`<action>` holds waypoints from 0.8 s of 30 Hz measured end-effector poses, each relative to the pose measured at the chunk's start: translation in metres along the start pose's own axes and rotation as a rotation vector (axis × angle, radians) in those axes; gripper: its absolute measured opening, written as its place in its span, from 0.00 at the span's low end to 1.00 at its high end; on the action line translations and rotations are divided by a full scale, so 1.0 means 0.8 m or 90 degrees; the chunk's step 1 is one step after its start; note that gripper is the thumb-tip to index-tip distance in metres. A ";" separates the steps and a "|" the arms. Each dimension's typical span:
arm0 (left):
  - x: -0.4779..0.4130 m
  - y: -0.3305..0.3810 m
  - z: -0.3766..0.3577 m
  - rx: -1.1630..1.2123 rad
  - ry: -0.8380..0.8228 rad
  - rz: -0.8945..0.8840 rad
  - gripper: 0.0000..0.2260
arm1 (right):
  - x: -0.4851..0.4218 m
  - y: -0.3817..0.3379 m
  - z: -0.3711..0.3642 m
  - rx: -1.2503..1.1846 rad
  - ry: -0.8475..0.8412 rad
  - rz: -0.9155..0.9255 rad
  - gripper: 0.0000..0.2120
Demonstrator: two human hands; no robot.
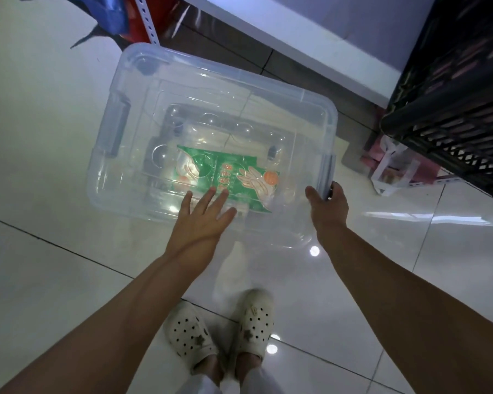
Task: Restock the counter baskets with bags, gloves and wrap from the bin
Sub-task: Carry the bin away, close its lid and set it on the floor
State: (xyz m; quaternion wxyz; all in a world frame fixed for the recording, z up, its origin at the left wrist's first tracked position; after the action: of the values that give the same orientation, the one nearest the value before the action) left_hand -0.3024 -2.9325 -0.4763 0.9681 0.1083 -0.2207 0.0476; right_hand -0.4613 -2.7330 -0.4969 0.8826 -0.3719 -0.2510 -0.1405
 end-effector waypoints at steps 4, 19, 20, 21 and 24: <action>0.002 0.002 0.001 -0.034 -0.009 -0.008 0.29 | 0.006 -0.004 -0.001 0.019 0.067 0.031 0.14; -0.023 -0.282 0.092 0.209 0.133 0.385 0.26 | 0.043 -0.140 -0.053 0.382 0.087 0.378 0.21; -0.025 -0.301 0.082 0.285 0.114 0.435 0.25 | 0.036 -0.134 -0.048 0.378 0.089 0.342 0.22; -0.025 -0.315 0.070 0.372 0.097 0.477 0.24 | 0.031 -0.128 -0.042 0.384 0.093 0.317 0.22; -0.026 -0.316 0.034 0.623 0.040 0.519 0.22 | 0.019 -0.116 -0.033 0.400 0.088 0.282 0.24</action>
State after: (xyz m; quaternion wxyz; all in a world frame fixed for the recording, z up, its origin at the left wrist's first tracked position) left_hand -0.2971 -3.1851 -0.5095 0.7170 0.4439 -0.1683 0.5105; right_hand -0.4804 -2.8165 -0.4500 0.9772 -0.1184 -0.1355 0.1124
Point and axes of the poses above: each hand's wrist, its own x-axis away from the middle knuckle, its own z-axis out of the back of the hand, y = z × x, the point moved 7 cm from there along -x, towards the middle knuckle, and after that the axes turned 7 degrees about -y, right-handed, at the moved point
